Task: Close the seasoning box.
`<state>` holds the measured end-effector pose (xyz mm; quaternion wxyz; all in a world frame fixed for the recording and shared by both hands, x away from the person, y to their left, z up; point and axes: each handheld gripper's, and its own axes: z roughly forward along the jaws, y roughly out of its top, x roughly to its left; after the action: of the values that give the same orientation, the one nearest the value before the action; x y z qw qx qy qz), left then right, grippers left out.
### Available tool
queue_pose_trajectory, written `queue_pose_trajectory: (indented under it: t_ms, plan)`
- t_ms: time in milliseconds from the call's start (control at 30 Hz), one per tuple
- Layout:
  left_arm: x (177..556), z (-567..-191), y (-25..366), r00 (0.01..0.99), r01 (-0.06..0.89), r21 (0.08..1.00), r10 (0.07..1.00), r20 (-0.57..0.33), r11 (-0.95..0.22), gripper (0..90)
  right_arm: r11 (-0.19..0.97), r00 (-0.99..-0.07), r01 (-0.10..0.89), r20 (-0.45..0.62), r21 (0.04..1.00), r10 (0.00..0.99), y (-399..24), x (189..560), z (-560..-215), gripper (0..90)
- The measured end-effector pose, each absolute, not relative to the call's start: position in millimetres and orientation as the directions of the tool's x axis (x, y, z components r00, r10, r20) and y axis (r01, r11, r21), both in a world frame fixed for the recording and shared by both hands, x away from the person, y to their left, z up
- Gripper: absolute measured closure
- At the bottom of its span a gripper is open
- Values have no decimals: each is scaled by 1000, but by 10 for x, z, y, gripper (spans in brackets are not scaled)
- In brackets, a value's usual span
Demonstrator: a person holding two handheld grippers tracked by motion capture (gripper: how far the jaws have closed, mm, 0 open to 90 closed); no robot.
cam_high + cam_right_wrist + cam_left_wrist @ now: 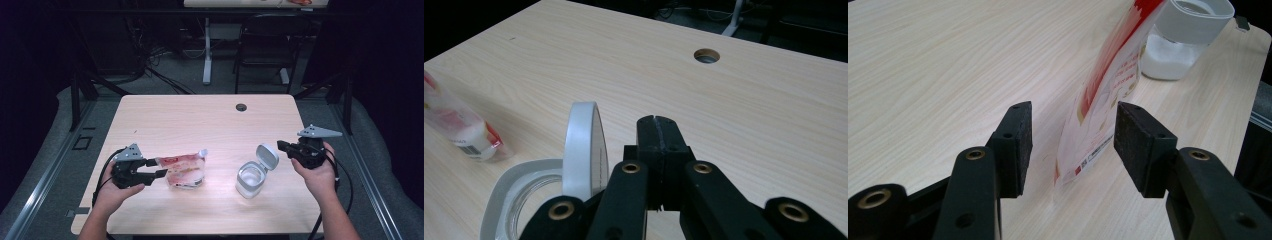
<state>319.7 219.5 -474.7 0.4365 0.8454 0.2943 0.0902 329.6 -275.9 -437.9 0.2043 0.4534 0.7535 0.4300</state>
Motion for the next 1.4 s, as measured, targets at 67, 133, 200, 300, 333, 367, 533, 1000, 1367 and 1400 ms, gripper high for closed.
queue_pose_trajectory:
  t_ms: [67,133,200,300,333,367,533,1000,1367,1400]
  plan:
    - [3197,-4748,2193,811,419,791,576,-105,-446,501,223,-507,510,81,831,858,-2759,3294,-4384,900]
    - [3198,-4746,2193,813,417,790,574,-102,-449,501,221,-510,510,86,831,856,-2751,3289,-4397,900]
    - [3198,-4747,2193,811,419,790,575,-105,-448,501,221,-517,513,93,830,851,-2739,3280,-4405,900]
    - [3198,-4750,2196,810,419,791,576,-105,-446,501,226,-529,510,96,830,843,-2700,3255,-4426,900]
    - [3198,-4750,2196,811,419,791,576,-104,-446,501,227,-532,510,97,830,841,-2693,3250,-4431,900]
    - [3197,-4749,2196,811,419,791,576,-104,-446,501,222,-533,507,101,833,840,-2685,3246,-4440,900]
    - [3194,-4750,2196,811,419,792,576,-105,-445,501,219,-545,508,113,833,831,-2661,3214,-4451,900]
    - [3195,-4760,2190,810,423,787,577,-105,-450,500,242,-578,504,116,829,807,-2530,3143,-4512,900]
    - [3192,-4764,2180,811,420,787,576,-102,-453,500,257,-599,510,125,821,791,-2470,3100,-4591,898]
    - [3193,-4765,2181,811,421,786,576,-102,-453,500,262,-603,510,123,820,788,-2467,3095,-4599,896]
